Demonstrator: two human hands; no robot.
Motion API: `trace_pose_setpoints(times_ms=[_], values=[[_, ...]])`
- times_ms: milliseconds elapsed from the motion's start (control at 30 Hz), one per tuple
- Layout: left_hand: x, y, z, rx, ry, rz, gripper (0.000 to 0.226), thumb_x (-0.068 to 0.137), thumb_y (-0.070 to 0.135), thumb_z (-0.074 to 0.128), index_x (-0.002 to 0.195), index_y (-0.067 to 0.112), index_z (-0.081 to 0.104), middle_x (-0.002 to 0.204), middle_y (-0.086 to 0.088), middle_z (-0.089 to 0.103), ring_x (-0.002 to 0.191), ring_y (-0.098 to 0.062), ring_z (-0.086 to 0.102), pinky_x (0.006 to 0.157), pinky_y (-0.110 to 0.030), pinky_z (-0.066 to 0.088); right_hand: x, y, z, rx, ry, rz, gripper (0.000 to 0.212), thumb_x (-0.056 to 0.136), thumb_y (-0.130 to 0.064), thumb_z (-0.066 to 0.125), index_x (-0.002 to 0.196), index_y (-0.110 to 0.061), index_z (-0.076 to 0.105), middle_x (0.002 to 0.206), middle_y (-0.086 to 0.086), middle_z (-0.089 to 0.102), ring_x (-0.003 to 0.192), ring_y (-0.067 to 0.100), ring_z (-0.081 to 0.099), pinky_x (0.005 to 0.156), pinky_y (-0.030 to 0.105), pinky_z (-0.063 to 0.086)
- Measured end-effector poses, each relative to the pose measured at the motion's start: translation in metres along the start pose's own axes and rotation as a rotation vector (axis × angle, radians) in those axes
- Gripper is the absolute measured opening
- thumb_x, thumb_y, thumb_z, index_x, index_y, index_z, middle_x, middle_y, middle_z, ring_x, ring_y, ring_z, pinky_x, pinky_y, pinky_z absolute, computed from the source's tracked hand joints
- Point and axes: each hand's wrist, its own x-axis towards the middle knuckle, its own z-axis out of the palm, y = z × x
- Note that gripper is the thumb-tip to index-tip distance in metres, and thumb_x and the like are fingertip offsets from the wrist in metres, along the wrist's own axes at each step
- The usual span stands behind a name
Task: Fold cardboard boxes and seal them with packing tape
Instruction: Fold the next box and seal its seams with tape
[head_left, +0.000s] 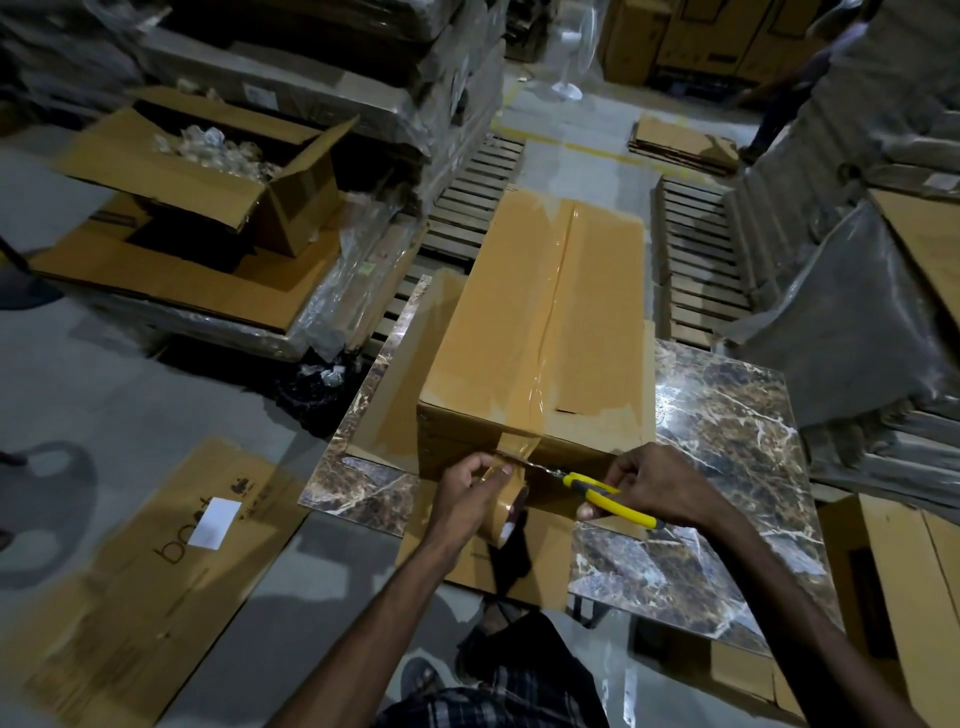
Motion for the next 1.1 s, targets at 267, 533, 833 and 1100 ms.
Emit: trace_pose_setpoints(times_ms=[267, 533, 833, 1100], values=[[0.002, 0.005, -0.003, 0.029, -0.02, -0.015, 0.014, 0.099, 0.031, 0.068, 0.108, 0.021, 0.074, 0.095, -0.001, 0.08, 0.077, -0.017, 0.075, 0.068, -0.031, 0.057, 0.004, 0.004, 0.001, 0.033, -0.006, -0.016, 0.046, 0.049, -0.055, 0.096, 0.066, -0.016, 0.08, 0.054, -0.013, 0.066, 0.048, -0.001, 0.056, 0.046, 0.017, 0.04], [0.007, -0.012, -0.013, 0.273, -0.036, -0.115, 0.005, 0.092, 0.034, 0.076, 0.094, 0.029, 0.076, 0.098, 0.003, 0.078, 0.088, -0.023, 0.074, 0.082, -0.039, 0.058, 0.017, 0.017, 0.008, -0.149, -0.037, -0.074, 0.035, 0.066, -0.045, 0.095, 0.054, -0.02, 0.073, 0.049, -0.017, 0.063, 0.056, 0.015, 0.069, 0.046, 0.019, 0.043], [-0.012, -0.057, -0.024, 0.445, 0.016, -0.189, 0.027, 0.076, 0.049, 0.076, 0.075, 0.024, 0.067, 0.074, 0.007, 0.071, 0.074, -0.018, 0.065, 0.07, -0.03, 0.049, 0.019, 0.093, 0.065, -0.619, 0.039, -0.008, 0.048, 0.079, -0.076, 0.064, 0.081, -0.029, 0.056, 0.081, -0.005, 0.054, 0.079, 0.021, 0.065, 0.061, 0.029, 0.043], [-0.028, -0.066, -0.034, 0.453, 0.084, -0.114, 0.028, 0.083, 0.047, 0.073, 0.063, 0.03, 0.062, 0.053, 0.021, 0.057, 0.068, -0.012, 0.056, 0.066, -0.028, 0.039, 0.004, 0.183, 0.082, -0.5, 0.109, 0.18, 0.027, 0.089, -0.023, 0.077, 0.115, -0.019, 0.076, 0.107, 0.002, 0.074, 0.107, 0.027, 0.07, 0.063, 0.014, 0.04]])
